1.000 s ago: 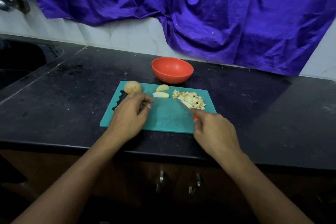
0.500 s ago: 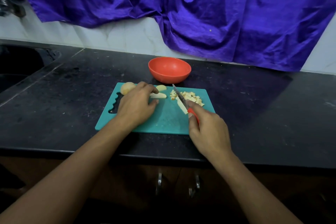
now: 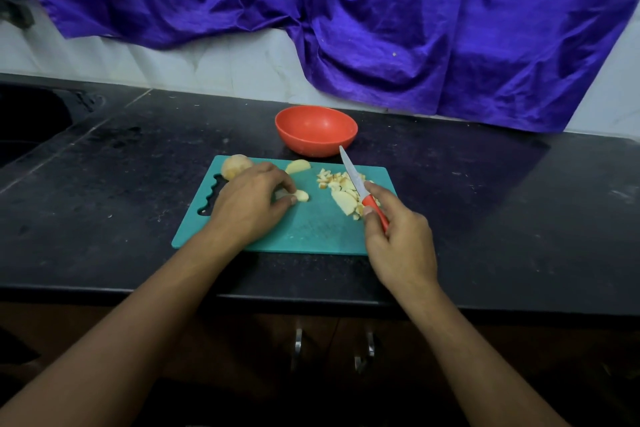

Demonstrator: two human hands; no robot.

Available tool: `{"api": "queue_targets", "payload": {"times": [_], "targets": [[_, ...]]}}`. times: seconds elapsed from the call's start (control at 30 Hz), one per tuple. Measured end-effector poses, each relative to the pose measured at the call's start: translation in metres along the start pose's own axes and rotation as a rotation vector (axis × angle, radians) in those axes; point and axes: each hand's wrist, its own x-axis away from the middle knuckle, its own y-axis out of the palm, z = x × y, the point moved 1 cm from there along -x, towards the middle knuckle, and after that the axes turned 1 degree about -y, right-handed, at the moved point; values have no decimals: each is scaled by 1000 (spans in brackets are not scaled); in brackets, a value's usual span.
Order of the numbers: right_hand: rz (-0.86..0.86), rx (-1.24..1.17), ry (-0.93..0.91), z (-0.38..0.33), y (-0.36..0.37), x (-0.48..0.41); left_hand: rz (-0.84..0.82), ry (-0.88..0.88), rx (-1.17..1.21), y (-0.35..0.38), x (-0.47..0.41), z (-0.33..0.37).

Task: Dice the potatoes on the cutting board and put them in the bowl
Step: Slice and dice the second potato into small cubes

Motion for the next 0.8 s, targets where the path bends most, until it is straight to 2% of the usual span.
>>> {"api": "queue_targets", "payload": {"times": [0.3,0.47,0.67,0.8], "targets": [[34,-68,20,2,0,0,-29,2,172,-7,24,-4],[71,-263,111,10,1,-4,-15,20,164,-2,15,10],[107,-365,141,14,1,-7,-181,153,73,13,-17,43],[112,-396,136,16,1,-8,-262,144,-8,21,-33,55]]}}
